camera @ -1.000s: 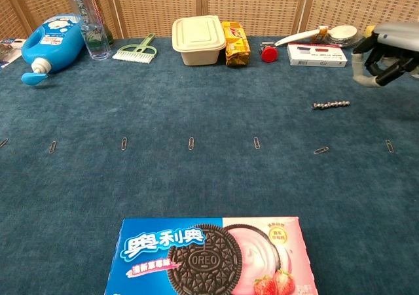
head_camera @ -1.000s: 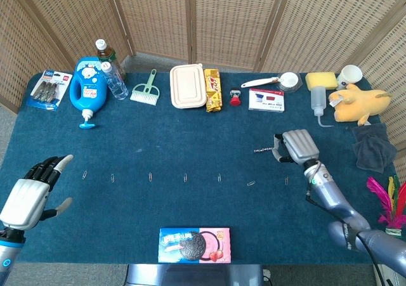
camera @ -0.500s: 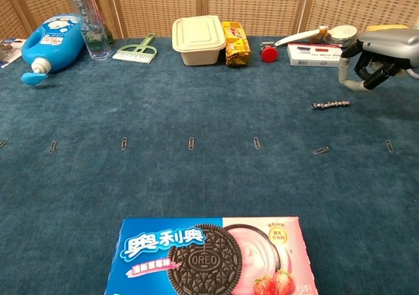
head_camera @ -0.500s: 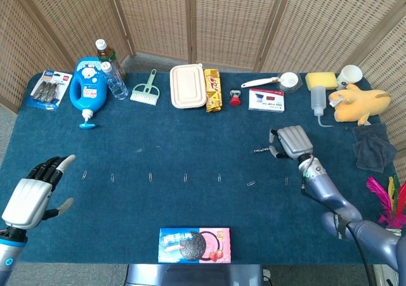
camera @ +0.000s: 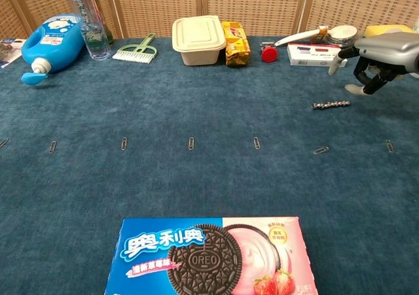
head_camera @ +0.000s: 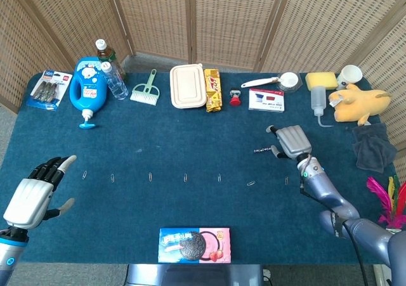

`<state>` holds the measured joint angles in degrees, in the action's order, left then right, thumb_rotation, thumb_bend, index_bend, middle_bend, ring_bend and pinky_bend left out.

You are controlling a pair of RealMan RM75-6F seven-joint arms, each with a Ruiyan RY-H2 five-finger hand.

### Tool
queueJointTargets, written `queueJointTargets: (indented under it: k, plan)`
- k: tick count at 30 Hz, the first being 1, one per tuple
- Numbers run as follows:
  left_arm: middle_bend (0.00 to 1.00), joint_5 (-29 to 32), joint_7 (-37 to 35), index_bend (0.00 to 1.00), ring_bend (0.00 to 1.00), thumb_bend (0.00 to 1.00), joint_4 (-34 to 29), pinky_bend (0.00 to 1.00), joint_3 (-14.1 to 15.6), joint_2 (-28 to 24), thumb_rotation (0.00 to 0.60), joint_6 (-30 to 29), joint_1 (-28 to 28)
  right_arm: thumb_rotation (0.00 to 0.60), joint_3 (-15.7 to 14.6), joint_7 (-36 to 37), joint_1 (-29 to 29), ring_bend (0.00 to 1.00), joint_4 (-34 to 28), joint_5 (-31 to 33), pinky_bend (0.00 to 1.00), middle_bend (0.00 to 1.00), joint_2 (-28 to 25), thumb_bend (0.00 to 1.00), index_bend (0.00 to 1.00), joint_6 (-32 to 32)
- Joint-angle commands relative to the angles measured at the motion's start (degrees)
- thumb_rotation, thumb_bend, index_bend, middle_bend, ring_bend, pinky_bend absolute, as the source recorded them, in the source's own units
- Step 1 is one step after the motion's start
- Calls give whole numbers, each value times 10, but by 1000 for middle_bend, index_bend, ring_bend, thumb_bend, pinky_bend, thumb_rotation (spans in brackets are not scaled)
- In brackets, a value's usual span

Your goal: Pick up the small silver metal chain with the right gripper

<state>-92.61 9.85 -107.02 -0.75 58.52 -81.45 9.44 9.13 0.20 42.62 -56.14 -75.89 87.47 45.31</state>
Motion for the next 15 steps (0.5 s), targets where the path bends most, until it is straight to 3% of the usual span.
queueJointTargets:
  k: [1,7,15]
  plan:
    - [146,0,0,5,114,418,1,182,0,1,600,-1,0,563,-3,-16,1,927,3,3,804,818,3,523,335,2]
    - [145,0,-3,5,113,417,4,182,1,4,600,-1,1,577,-1,-22,1,898,-12,16,757,782,-3,536,219,-7]
    - [146,0,-5,0,113,418,7,182,1,6,600,-1,2,600,-3,-39,2,874,-23,31,717,751,-11,357,86,-20]
